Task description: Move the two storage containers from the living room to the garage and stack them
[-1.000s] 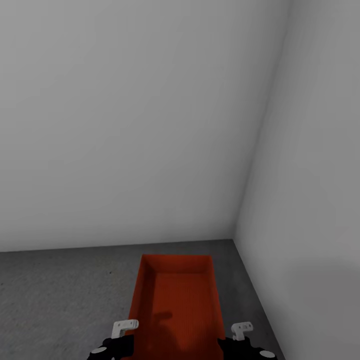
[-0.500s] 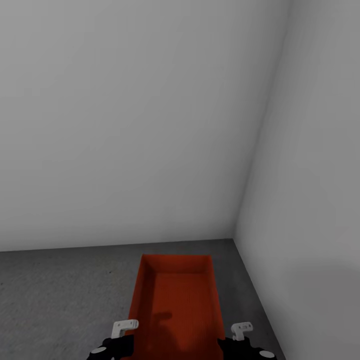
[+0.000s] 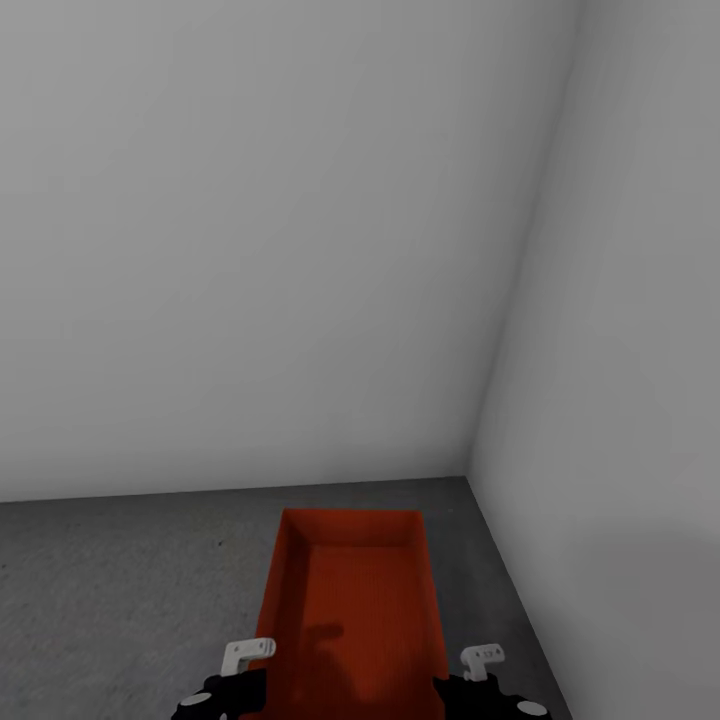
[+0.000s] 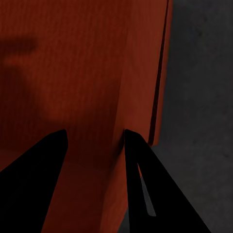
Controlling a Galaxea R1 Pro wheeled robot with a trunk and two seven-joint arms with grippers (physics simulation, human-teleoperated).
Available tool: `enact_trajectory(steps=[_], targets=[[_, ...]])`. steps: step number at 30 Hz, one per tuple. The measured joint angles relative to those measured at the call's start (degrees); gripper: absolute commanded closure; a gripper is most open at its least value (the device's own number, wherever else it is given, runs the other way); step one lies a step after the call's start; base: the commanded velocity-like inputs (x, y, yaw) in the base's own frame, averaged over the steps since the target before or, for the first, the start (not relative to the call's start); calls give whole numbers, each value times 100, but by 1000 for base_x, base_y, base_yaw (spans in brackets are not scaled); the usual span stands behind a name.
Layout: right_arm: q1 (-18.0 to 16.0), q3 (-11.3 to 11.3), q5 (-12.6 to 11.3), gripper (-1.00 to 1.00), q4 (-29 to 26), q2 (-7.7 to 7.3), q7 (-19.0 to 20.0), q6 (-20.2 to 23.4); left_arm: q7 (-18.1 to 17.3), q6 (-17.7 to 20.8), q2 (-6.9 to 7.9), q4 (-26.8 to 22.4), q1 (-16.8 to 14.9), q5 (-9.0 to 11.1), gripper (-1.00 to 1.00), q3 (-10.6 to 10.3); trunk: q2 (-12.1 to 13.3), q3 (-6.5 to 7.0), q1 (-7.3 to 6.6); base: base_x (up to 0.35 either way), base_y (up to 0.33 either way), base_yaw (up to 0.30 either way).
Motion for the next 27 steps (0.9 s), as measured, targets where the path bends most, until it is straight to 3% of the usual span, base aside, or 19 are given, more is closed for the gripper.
enact_trajectory(steps=[4, 11, 27], targets=[[-1, -1, 0, 100, 0, -3, 4, 0, 3, -1, -2, 0, 0, 2, 100, -1, 0, 0, 0, 0, 0, 0], [-1, -29, 13, 100, 2, -6, 12, 6, 11, 174, 2, -163, 1, 11, 100, -4, -280, -125, 153, 0, 0, 0], [1, 2, -4, 100, -9, 5, -1, 3, 13, 172, 4, -175, 0, 4, 100, 2, -281, -126, 154, 0, 0, 0]])
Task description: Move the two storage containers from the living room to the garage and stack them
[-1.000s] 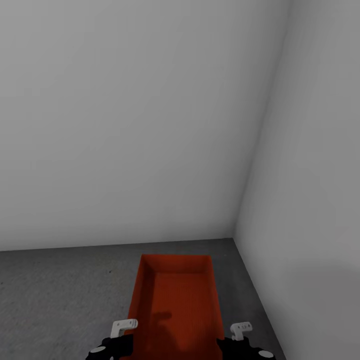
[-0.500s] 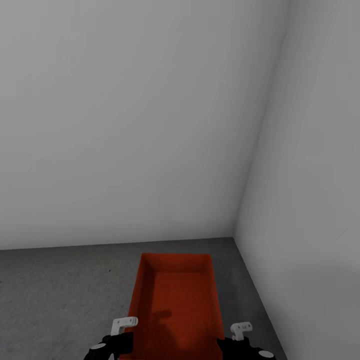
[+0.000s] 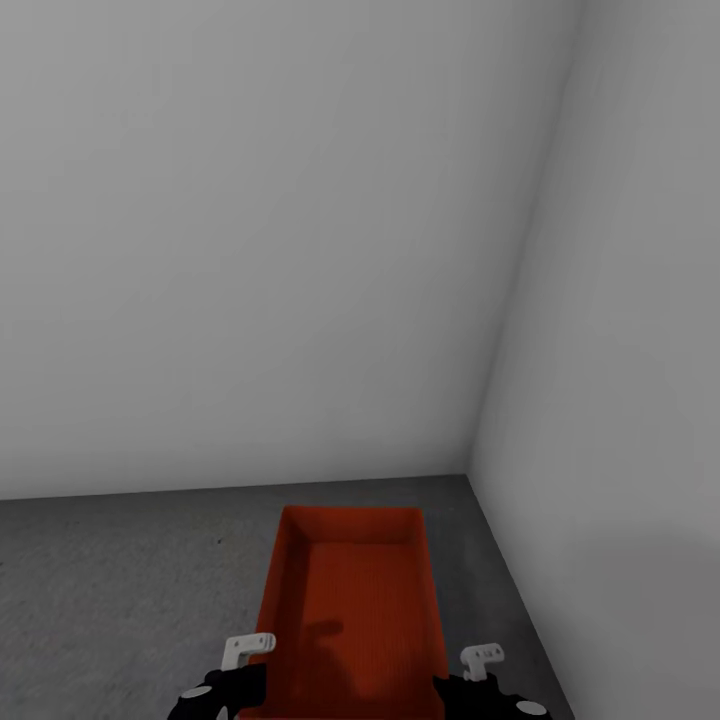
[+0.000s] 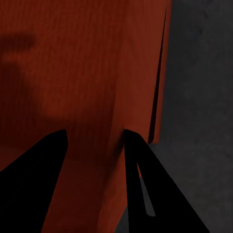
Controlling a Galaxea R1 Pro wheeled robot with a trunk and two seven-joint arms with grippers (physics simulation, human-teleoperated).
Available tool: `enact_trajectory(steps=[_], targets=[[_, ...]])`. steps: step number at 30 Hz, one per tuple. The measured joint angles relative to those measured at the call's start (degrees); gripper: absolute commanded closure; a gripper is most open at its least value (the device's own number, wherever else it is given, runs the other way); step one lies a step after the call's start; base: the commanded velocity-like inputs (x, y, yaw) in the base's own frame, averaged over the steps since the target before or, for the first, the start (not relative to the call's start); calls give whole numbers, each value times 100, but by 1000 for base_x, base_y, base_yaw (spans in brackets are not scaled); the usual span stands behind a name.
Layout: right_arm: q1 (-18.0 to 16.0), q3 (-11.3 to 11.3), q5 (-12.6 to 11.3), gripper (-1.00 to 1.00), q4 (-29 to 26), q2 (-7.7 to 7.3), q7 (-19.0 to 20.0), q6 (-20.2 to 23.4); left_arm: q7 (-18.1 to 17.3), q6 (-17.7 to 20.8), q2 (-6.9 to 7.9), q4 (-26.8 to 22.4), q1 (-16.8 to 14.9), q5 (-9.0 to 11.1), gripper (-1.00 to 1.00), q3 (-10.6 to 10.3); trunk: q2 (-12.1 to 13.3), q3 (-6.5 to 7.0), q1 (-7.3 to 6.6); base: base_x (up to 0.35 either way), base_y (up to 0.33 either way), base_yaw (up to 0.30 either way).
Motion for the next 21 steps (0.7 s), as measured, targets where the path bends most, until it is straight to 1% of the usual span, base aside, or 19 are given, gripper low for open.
enact_trajectory(steps=[7, 8, 9, 10, 11, 12, 21], targets=[[0, 6, -8, 100, -2, 2, 0, 1, 6, 17, -1, -18, 0, -3, 100, -1, 0, 0, 0, 0, 0, 0], [0, 2, -5, -100, -1, 2, 0, 1, 2, 17, 2, -16, 0, -5, -100, 0, 0, 0, 0, 0, 0, 0], [5, -68, 56, -100, 26, 6, 51, 19, 81, -258, -174, -215, -7, -145, -100, 90, 0, 0, 0, 0, 0, 0], [3, -106, 74, -100, 28, 2, 40, 18, 233, -267, -389, -229, -5, -165, -100, 99, -1, 0, 0, 0, 0, 0], [5, -72, 70, -100, 35, 5, 57, 16, 85, -270, -465, -227, -2, -126, -100, 88, 0, -1, 0, 0, 0, 0], [6, -42, 57, -100, 38, 8, 70, 14, 57, -272, -469, -225, -3, -99, -100, 80, 0, -1, 0, 0, 0, 0], [6, -49, 52, -100, 39, 8, 71, 13, 56, -280, -465, -225, -4, -84, -100, 79, 0, -1, 0, 0, 0, 0]])
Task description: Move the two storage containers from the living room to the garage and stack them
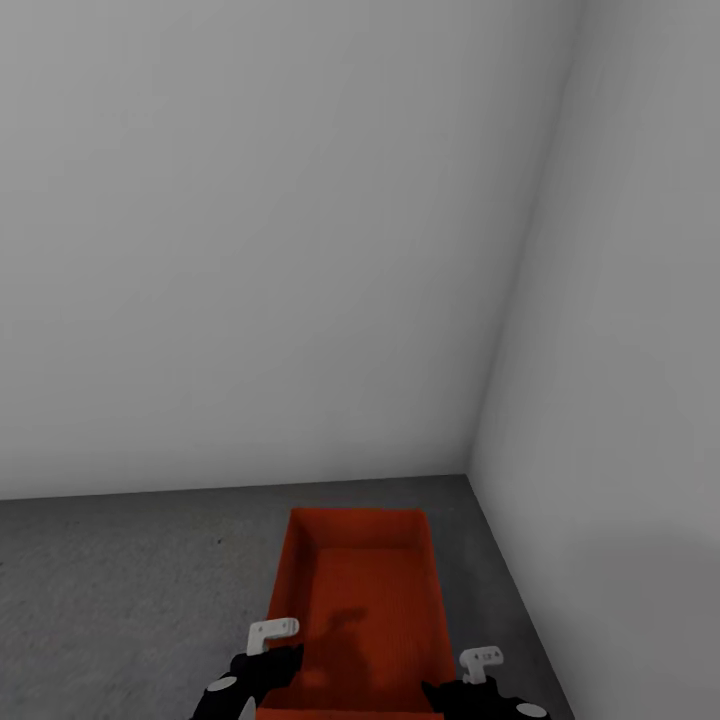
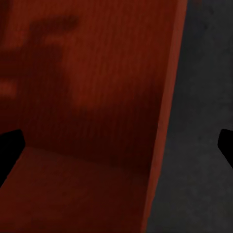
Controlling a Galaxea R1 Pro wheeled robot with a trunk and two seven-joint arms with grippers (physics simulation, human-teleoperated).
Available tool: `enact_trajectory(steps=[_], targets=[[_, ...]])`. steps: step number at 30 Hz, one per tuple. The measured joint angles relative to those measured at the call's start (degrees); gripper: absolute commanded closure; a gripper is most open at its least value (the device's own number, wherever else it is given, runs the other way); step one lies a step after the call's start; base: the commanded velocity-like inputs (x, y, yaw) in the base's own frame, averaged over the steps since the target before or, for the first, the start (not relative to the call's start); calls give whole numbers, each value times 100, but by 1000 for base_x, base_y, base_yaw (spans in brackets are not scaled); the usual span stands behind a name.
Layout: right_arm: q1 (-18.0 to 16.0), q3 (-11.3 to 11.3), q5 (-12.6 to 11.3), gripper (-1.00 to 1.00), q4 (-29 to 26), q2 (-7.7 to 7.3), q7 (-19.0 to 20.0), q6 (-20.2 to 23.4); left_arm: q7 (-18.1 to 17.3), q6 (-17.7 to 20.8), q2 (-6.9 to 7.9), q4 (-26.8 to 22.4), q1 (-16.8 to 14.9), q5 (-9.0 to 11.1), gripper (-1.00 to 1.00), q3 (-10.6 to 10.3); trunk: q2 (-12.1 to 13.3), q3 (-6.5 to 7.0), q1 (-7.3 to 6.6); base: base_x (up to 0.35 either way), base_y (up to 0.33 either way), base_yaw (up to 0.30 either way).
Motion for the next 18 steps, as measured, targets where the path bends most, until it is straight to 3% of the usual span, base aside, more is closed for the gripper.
enact_trajectory(steps=[14, 18], targets=[[0, 2, 7, -100, 0, 0, -3, 7, -19, 15, 4, 0, 0, 2, -100, 0, 0, 0, 0, 0, 0, 0], [-1, -1, 3, -100, 0, 0, -7, 7, -29, 26, 6, 0, 0, 2, -100, 0, 159, 71, -87, 0, 0, 0]])
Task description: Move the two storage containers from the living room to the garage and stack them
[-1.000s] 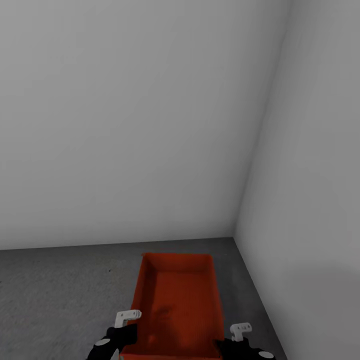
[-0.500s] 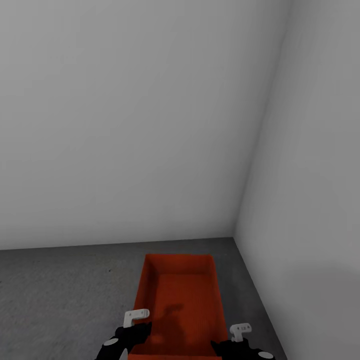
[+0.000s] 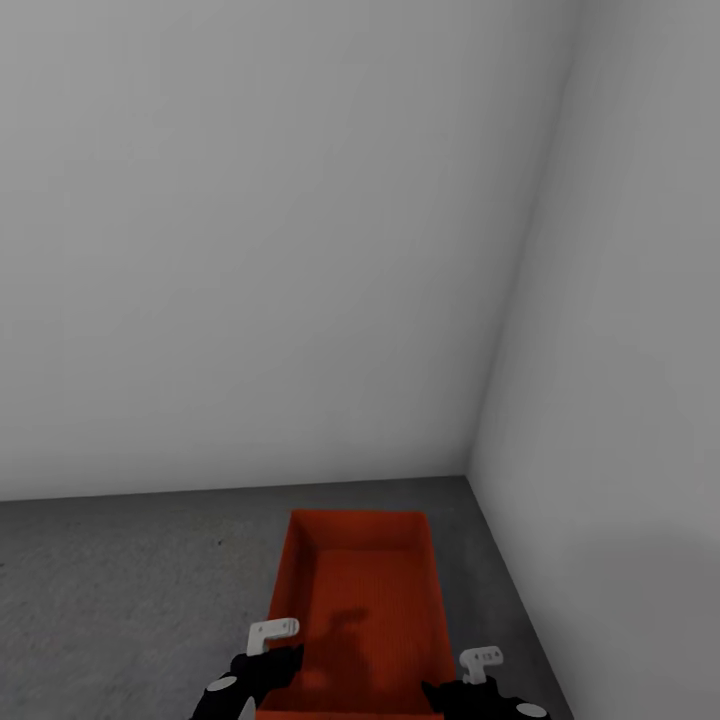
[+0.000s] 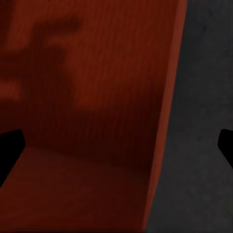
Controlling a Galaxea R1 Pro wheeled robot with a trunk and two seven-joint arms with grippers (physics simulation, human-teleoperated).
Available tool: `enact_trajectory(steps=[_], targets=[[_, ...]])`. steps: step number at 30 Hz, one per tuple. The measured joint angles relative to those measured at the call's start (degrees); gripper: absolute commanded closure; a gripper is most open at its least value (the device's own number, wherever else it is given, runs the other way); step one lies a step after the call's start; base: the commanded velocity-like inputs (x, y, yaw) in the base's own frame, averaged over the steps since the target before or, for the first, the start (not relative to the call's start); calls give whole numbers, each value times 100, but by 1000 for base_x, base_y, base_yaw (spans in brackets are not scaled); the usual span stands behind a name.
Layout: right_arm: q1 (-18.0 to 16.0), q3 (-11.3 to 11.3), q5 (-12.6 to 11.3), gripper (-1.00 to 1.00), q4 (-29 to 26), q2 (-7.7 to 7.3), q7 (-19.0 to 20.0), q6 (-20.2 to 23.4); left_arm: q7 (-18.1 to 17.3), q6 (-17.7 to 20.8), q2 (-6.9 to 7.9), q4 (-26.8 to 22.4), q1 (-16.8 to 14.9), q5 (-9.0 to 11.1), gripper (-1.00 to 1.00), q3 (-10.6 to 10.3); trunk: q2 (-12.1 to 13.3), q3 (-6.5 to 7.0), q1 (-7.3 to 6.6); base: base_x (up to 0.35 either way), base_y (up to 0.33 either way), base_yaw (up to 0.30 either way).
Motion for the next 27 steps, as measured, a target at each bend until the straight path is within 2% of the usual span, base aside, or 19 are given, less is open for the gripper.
enact_trajectory(steps=[27], targets=[[1, -1, 5, -100, 0, 0, 1, 0, 28, 21, -6, -9, -8, 0, -100, 0, 1083, 485, -593, 0, 0, 0]])
